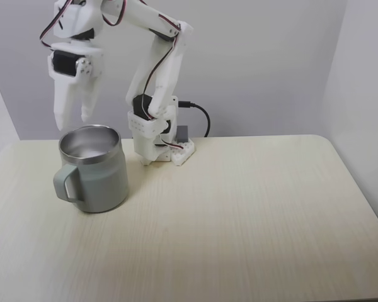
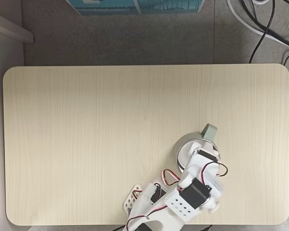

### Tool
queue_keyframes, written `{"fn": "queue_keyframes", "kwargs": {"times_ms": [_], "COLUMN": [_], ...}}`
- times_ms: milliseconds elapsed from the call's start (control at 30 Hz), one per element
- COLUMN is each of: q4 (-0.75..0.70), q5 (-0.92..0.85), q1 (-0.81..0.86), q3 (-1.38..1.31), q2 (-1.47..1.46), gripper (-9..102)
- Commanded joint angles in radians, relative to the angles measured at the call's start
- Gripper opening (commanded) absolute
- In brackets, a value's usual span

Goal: Grasp a dressing and put it in the cup.

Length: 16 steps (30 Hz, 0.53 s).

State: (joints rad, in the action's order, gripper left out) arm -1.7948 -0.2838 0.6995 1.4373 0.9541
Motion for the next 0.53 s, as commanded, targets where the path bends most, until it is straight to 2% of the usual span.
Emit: {"fn": "queue_keyframes", "kwargs": {"times_ms": [0,500], "q4": [-0.012,0.037], "q5": [0.002,0.009], "q1": [0.008,-0.035], "q3": [0.002,-0.046], "q2": [-0.012,0.009], "gripper": [23,22]}}
